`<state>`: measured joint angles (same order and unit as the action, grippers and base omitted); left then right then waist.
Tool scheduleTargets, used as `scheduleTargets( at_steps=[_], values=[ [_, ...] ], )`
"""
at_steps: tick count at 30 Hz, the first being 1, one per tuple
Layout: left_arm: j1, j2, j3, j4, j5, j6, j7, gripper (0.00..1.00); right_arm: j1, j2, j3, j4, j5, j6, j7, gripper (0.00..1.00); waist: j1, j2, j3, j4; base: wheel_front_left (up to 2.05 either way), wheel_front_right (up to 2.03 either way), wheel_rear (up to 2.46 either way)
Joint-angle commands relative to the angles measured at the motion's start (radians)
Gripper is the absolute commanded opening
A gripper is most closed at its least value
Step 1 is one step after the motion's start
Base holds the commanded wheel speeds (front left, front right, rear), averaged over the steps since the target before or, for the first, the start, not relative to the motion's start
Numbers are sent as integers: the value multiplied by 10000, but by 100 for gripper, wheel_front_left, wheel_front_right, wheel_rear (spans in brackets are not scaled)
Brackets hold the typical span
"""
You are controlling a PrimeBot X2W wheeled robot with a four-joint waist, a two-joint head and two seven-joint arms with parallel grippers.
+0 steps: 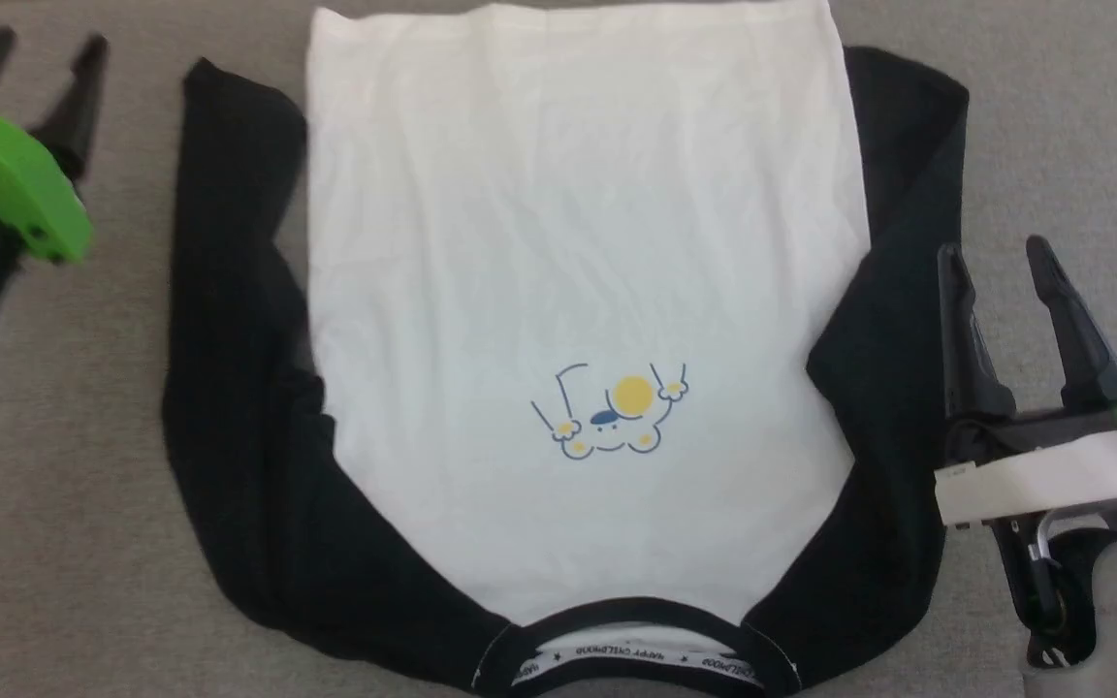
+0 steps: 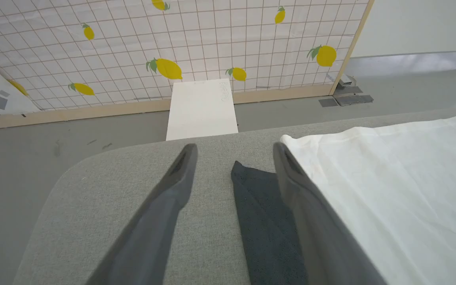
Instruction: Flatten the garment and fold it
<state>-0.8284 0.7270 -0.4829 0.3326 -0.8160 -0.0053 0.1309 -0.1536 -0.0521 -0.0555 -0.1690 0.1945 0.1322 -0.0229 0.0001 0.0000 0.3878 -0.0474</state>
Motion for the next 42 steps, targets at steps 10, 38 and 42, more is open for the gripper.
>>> scheduleTargets(
  at_steps=[10, 38, 42],
  values=[
    [-1470, 959, 296, 238, -786, 838, 3203, 100, -616, 18, 313, 51, 405, -15, -546, 100, -1, 0, 2177, -1695, 0, 0, 0],
    [-215, 1835, 575, -543, -156, 2466, 2184, 0, -443, 18, 199, 483, 296, -15, -485, 100, -1, 0, 797, -973, 0, 0, 0],
    [368, 2067, 731, -826, -124, 2492, 1568, 0, -150, 18, 0, 493, 244, -15, -307, 100, -1, 0, -30, -571, 0, 0, 0]
  ],
)
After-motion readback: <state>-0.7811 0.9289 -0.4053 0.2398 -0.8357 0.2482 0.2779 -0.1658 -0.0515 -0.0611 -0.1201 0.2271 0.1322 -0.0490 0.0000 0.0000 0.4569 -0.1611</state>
